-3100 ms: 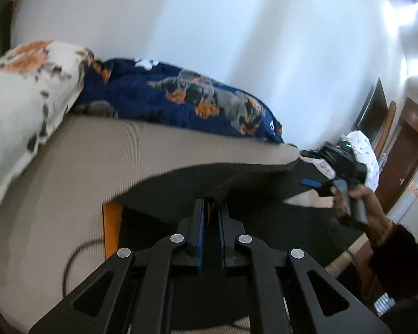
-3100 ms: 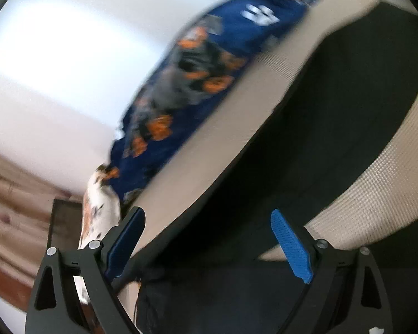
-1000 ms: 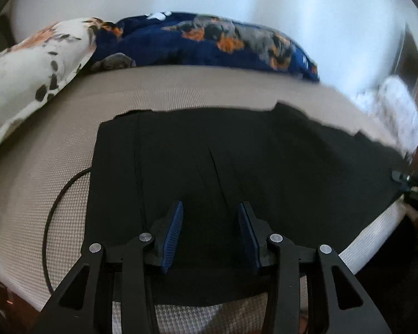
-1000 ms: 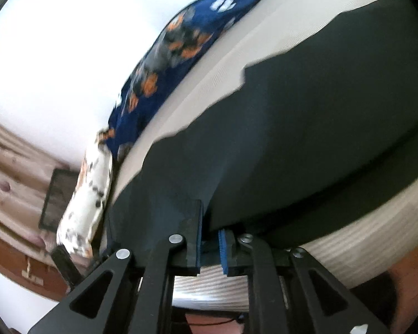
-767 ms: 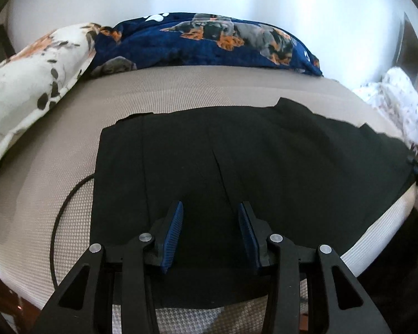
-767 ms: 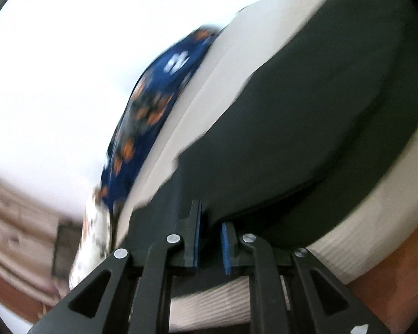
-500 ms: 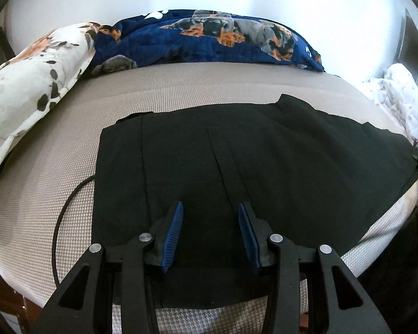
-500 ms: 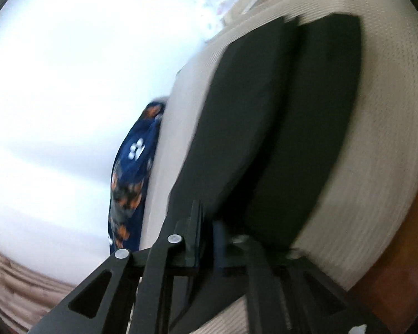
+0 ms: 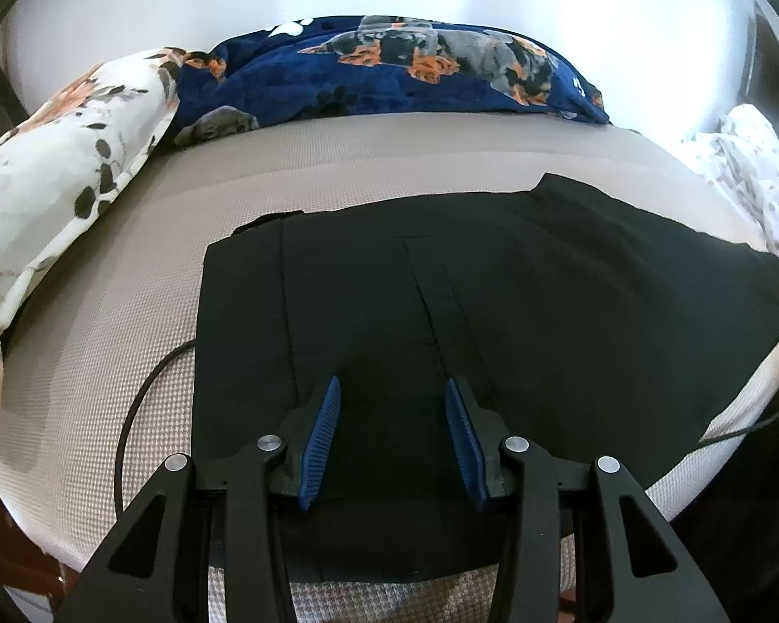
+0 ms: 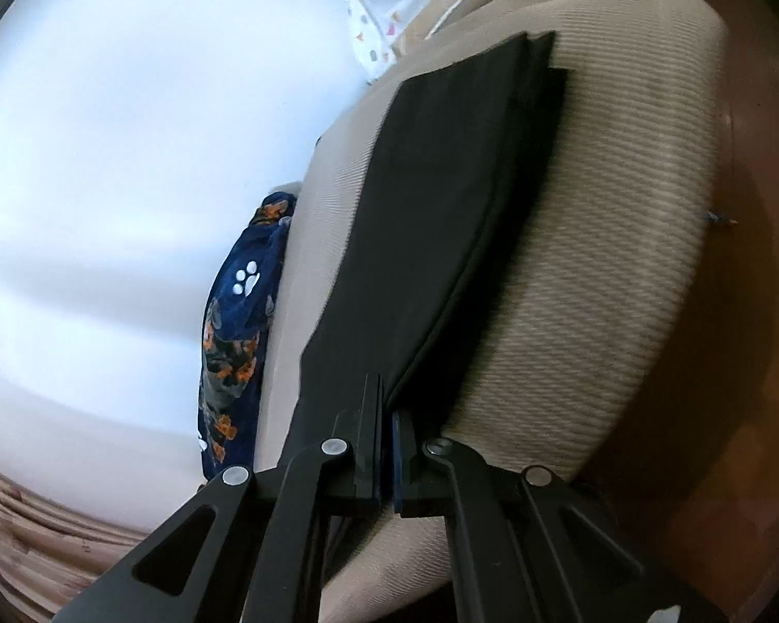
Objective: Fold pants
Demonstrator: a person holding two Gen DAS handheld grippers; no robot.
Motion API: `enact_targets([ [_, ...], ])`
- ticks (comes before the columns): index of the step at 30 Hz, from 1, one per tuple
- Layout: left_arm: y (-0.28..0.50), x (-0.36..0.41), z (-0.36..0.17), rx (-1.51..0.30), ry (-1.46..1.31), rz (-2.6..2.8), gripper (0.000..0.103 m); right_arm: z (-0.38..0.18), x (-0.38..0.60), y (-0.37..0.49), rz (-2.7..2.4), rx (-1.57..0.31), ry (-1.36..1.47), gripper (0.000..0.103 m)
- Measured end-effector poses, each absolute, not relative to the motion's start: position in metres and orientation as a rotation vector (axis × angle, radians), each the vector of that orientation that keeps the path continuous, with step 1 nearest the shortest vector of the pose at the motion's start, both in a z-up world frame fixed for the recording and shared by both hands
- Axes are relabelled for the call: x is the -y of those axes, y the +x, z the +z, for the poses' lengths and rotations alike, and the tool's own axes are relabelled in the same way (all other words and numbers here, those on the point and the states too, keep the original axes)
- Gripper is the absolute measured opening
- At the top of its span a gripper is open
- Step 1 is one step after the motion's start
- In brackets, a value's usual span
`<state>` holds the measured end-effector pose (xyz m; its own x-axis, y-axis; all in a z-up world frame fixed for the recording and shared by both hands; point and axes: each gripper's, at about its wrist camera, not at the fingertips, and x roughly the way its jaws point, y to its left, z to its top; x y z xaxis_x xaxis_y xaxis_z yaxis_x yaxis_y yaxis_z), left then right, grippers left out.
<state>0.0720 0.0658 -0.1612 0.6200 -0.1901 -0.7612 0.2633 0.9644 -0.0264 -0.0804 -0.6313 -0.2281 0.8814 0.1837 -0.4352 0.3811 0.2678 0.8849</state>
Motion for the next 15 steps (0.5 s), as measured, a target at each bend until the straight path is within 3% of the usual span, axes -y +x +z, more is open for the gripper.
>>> enact_targets([
  [9, 0.075, -0.067, -0.162, -0.822, 0.121, -0.263, 0.044, -0.226, 0.633, -0.077, -0.14, -0.54, 1.307, 0.002],
  [11, 0.075, -0.074, -0.154, -0.802, 0.095, -0.244, 0.044, -0.22, 0.629, -0.08, -0.145, -0.532, 1.297, 0.011],
  [15, 0.066, -0.123, -0.124, -0.76, -0.07, -0.217, 0.05, -0.2, 0.611, -0.095, -0.133, -0.491, 1.255, 0.011],
])
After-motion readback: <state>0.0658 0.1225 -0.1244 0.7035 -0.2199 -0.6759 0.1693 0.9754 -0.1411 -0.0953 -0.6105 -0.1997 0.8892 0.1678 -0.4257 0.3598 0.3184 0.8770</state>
